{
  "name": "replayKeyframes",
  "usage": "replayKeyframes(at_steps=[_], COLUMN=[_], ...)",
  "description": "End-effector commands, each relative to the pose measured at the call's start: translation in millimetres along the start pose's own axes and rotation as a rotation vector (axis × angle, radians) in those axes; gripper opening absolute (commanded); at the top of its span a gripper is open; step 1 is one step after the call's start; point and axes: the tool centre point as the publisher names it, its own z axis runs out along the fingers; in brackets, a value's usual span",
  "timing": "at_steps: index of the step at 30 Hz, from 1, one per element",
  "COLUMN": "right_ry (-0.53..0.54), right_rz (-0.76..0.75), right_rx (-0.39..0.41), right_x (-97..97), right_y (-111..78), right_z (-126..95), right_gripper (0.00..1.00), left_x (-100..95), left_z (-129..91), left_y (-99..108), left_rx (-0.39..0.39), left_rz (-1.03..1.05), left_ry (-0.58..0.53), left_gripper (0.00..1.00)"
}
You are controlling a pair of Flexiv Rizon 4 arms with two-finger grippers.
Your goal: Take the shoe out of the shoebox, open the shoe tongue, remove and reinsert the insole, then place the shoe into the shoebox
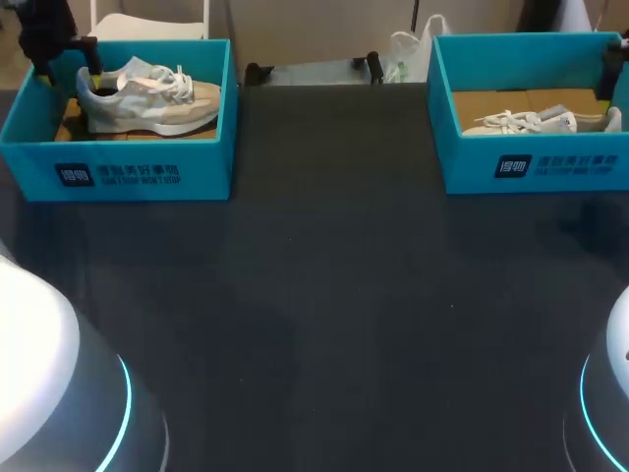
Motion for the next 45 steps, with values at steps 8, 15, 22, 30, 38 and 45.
replayKeyframes(at_steps=[8,15,22,30,38,45], right_ry=[0.000,0.000,0.000,0.000,0.000,0.000], right_rz=[0.000,0.000,0.000,0.000,0.000,0.000], right_rx=[-0.002,-0.002,-0.002,-0.002,-0.002,-0.002], right_x=[-0.3,-0.3,-0.3,-0.3,-0.3,-0.3], right_y=[-0.9,-0.9,-0.9,-0.9,-0.9,-0.9], right_z=[0.1,0.1,0.1,0.1,0.1,0.1], right_gripper=[1.00,1.00,1.00,1.00,1.00,1.00], left_x=[0.5,-1.7,-2.0,-0.1,2.5,9.0], left_z=[27.1,35.9,48.6,58.9,63.6,60.8], left_y=[9.2,14.9,19.8,22.0,23.8,22.7], left_rx=[-0.005,-0.016,0.003,0.021,0.029,0.032], left_rz=[-0.011,-0.029,-0.036,-0.042,-0.051,-0.055], left_ry=[-0.004,0.018,0.030,0.043,0.050,0.042], left_gripper=[0.89,0.85,0.73,0.61,0.29,0.00])
